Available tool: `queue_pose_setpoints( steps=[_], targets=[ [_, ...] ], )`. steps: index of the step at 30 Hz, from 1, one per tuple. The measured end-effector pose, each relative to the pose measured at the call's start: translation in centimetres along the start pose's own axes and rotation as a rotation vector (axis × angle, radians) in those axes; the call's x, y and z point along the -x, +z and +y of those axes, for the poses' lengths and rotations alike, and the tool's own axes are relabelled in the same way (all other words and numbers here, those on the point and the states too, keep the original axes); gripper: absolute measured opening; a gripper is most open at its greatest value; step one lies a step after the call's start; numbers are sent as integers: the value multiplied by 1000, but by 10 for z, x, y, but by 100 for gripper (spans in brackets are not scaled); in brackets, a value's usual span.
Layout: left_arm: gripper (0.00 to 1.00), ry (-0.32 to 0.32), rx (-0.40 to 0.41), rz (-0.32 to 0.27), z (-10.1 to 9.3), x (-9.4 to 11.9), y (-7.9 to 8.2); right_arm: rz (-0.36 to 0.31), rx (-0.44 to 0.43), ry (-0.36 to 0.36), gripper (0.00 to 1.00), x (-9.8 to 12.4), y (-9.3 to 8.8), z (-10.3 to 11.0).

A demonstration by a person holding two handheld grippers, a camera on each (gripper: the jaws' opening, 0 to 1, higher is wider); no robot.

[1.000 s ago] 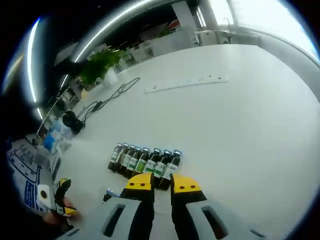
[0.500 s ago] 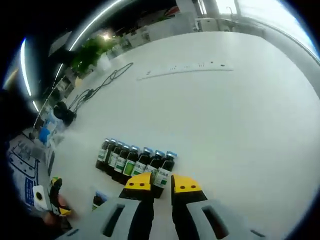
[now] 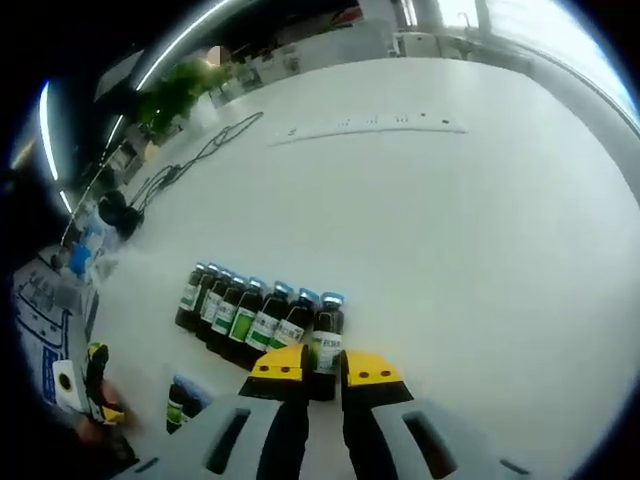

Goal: Grip medicine bottles put into box

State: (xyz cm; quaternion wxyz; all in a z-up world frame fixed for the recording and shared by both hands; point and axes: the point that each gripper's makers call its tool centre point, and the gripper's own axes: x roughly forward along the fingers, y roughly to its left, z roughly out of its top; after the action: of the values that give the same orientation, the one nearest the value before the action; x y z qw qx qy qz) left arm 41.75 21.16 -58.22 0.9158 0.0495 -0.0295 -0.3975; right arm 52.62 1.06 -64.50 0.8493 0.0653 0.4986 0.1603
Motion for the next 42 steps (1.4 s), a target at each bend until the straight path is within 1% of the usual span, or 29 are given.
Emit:
queue_pose_setpoints(
  steps=[5, 8, 11, 13, 16, 18, 20, 24, 27, 29, 30, 32, 34, 39, 42],
  targets=[
    [39, 0, -2, 0, 0, 0, 0, -1, -18, 2, 8, -2, 4, -3],
    [39, 0, -3, 0, 0, 0, 0, 27, 2, -3, 8, -4, 6, -4],
    [39, 1, -4, -1, 0, 0, 0, 62, 65, -31, 8, -4, 6, -6],
    [39, 1, -5, -1, 0, 0, 0, 72, 111, -58, 7, -5, 7, -6],
    [39, 1, -6, -2, 0, 0, 1, 79, 128, -76, 7, -6, 8, -7],
    [39, 1, -6, -2, 0, 0, 0, 76, 107, -78, 7, -6, 8, -11],
    [39, 1, -6, -3, -1, 1, 1, 60, 60, -64, 7, -6, 8, -13],
    [39, -1, -2, -4, -1, 1, 1, 1, -45, -13, 6, 1, 10, -14],
    [39, -5, -2, -5, -1, 1, 1, -67, -121, 41, 7, 12, 19, -10],
    [39, -6, -1, -5, -2, 0, 1, -105, -164, 66, 7, 16, 28, -16],
    [39, -8, 0, -5, -2, 0, 1, -128, -180, 77, 7, 19, 30, -16],
    [39, -8, 0, -5, -2, 0, 1, -159, -219, 103, 7, 22, 28, -13],
    [39, -9, 0, -4, -2, 0, 1, -170, -258, 136, 7, 23, 24, -11],
    [39, -13, -4, -1, -3, 0, 0, -196, -278, 153, 7, 31, 18, -7],
    [39, -10, -1, -3, -2, 0, 0, -207, -268, 167, 7, 39, 12, 4]
  ],
)
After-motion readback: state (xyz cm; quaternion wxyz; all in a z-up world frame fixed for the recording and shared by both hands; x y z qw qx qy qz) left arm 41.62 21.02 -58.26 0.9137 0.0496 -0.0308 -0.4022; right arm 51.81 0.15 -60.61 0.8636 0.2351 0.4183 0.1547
